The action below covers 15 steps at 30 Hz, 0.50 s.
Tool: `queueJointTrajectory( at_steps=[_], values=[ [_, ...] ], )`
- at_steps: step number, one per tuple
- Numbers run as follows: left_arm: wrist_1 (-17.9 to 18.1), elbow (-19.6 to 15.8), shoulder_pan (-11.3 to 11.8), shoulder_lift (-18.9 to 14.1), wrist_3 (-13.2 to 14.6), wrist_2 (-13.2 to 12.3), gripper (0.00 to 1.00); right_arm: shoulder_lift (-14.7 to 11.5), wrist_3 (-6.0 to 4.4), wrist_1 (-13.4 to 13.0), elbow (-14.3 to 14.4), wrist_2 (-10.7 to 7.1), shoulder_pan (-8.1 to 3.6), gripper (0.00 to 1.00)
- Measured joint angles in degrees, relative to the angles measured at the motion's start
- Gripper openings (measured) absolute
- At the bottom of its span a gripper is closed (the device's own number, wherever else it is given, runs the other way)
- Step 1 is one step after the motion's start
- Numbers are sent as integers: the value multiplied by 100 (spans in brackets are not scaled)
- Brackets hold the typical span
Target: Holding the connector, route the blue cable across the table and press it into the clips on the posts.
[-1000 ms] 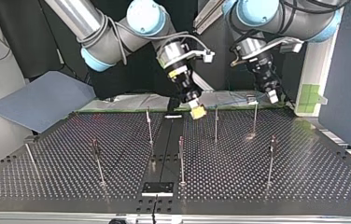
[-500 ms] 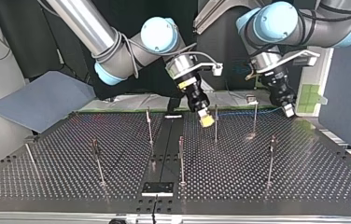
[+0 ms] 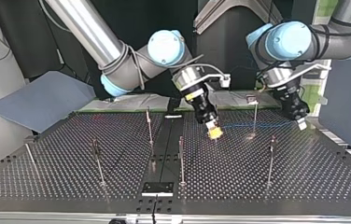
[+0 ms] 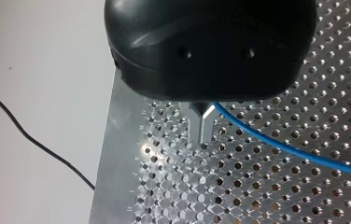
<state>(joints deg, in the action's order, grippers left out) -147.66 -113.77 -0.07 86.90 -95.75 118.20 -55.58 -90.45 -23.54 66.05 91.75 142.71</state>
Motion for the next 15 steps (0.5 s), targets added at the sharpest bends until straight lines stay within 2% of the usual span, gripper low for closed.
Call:
queueJointTrajectory(
  at_steps=[7,11,15],
  values=[
    [-30,203,50,196,-97,-156,0,289,-17,47,-370,-76,40,0],
    [-44,295,85,333,-114,-164,0,364,-34,58,-440,-95,17,0],
    [-39,371,133,408,-124,-182,0,388,-110,77,-502,-116,-24,0]
  ],
)
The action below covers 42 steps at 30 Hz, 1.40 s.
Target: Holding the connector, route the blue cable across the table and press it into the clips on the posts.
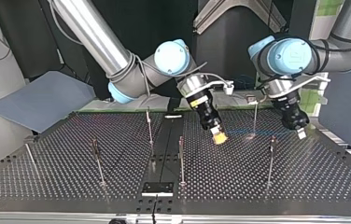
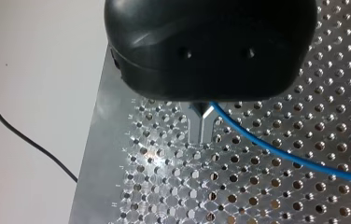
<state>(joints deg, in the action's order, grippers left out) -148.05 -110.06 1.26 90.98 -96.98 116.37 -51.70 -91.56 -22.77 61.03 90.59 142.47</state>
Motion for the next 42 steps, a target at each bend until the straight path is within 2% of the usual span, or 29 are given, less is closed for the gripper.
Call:
queueJointTrajectory(
  at_steps=[4,11,21,26,33,42],
  values=[
    [6,56,49,16,-27,-145,0,15,-41,9,-54,-66,-39,0],
    [-22,163,151,40,-125,-374,0,94,-56,65,-209,-111,-62,0],
    [-40,322,283,302,-171,-681,0,307,-94,191,-479,-114,-65,0],
    [33,368,323,329,-249,-882,0,322,-124,251,-603,-116,-67,0],
    [77,401,401,357,-363,-1018,0,324,-152,318,-710,-119,-88,0],
    [175,594,475,687,-516,-1294,0,324,-162,340,-731,-116,-144,0]
  ],
)
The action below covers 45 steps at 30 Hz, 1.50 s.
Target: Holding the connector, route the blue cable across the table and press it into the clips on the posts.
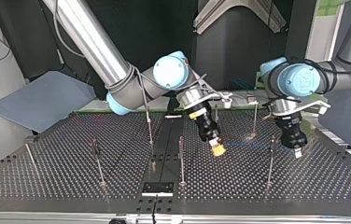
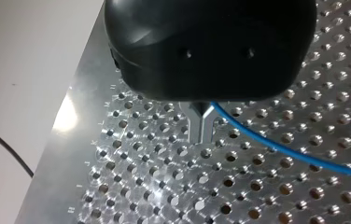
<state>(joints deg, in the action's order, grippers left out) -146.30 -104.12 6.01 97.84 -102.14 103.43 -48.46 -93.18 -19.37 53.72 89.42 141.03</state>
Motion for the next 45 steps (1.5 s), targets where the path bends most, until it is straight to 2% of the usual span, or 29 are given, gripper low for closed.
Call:
queueJointTrajectory(
  at_steps=[6,14,20,25,26,27,28,29,30,31,32,33,34,39,45],
  values=[
    [96,135,71,172,-164,-141,0,-1,0,0,-27,3,-33,0],
    [133,155,160,208,-245,-236,0,-1,-5,1,-39,-2,-99,0],
    [129,155,168,210,-294,-283,0,0,-85,14,-39,-3,-159,0],
    [105,153,147,210,-396,-291,0,-1,-98,26,-39,-3,-179,0],
    [93,153,140,210,-435,-292,19,-1,-98,30,-40,-3,-178,0],
    [80,153,134,210,-468,-292,19,-1,-96,36,-39,-3,-176,0],
    [61,153,128,210,-506,-293,34,-2,-94,41,-39,-3,-175,0],
    [26,153,121,209,-560,-293,58,-2,-91,45,-40,-3,-173,0],
    [-7,153,116,210,-595,-293,58,-2,-86,49,-40,-3,-169,0],
    [-43,153,112,210,-621,-293,66,-2,-83,52,-40,-3,-166,0],
    [-95,153,107,209,-647,-293,92,-2,-80,57,-40,-3,-163,0],
    [-132,153,104,207,-661,-291,92,-2,-76,62,-40,-3,-160,0],
    [-167,152,101,206,-671,-288,100,-2,-75,65,-40,-3,-156,0],
    [-387,150,79,197,-683,-193,100,-2,-72,87,-40,-1,-143,0],
    [-740,114,42,127,-735,113,100,-9,-68,153,-40,38,-138,0]
  ],
)
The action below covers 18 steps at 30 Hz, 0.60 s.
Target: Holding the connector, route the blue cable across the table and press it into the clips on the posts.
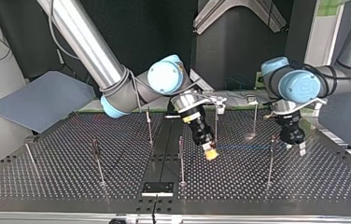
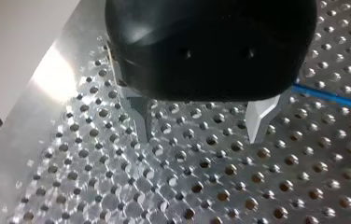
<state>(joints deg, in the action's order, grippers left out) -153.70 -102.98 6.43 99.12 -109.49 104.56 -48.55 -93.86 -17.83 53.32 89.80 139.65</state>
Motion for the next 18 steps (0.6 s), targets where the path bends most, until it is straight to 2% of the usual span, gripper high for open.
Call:
queueJointTrajectory(
  at_steps=[4,7,11,18],
  values=[
    [-222,-151,-15,-169,-74,65,100,-9,5,31,-1,54,3,0],
    [-392,-308,-23,-332,-210,-22,100,-18,7,40,-1,105,2,0],
    [-647,-541,-40,-580,-390,-246,100,-42,11,59,-2,199,2,0],
    [-1085,-694,-59,-1022,-602,-683,100,-139,27,137,-1,350,-3,0]
  ],
)
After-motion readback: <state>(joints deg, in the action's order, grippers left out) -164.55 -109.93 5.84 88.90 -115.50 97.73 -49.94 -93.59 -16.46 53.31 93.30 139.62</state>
